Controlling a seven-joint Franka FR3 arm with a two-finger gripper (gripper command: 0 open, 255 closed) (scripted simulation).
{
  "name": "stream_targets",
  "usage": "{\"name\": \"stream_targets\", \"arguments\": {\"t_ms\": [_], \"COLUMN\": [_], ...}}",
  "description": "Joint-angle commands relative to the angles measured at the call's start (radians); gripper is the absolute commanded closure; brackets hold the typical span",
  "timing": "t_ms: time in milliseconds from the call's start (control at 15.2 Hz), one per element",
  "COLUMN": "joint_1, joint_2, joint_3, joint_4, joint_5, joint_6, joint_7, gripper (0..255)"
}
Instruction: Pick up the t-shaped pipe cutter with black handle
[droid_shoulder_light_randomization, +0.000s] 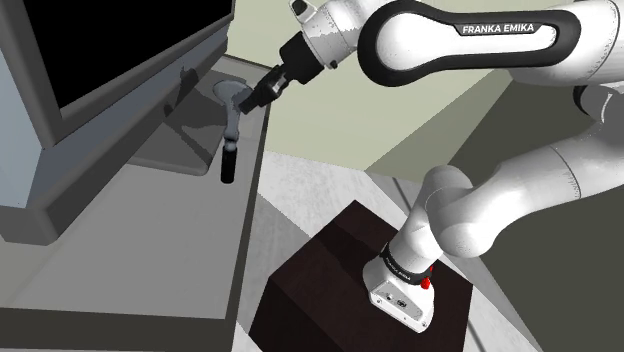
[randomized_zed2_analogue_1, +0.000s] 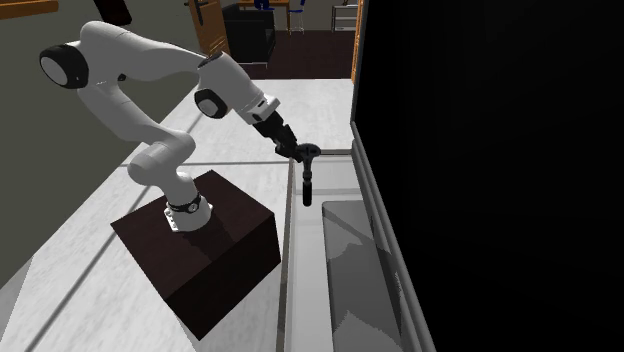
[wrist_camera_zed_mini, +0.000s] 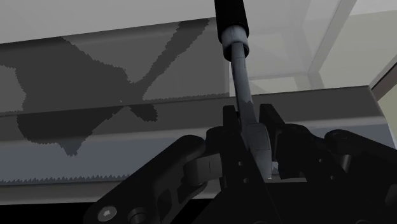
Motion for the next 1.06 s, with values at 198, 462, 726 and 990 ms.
{"name": "stream_targets", "arguments": {"t_ms": [198,462,726,990], "joint_1": [-0.01,-0.018,-0.025,-0.028], "joint_2": [-0.011,-0.017,-0.019,-0.019], "joint_3": [0.001,0.001,0.001,0.001], "joint_4": [0.052,0.101,0.153,0.182], "joint_5": [-0.014,-0.025,-0.036,-0.041], "joint_6": [-0.063,-0.118,-0.172,-0.2], "joint_7": [0.014,0.027,0.038,0.044], "gripper": [255,255,255,255]}}
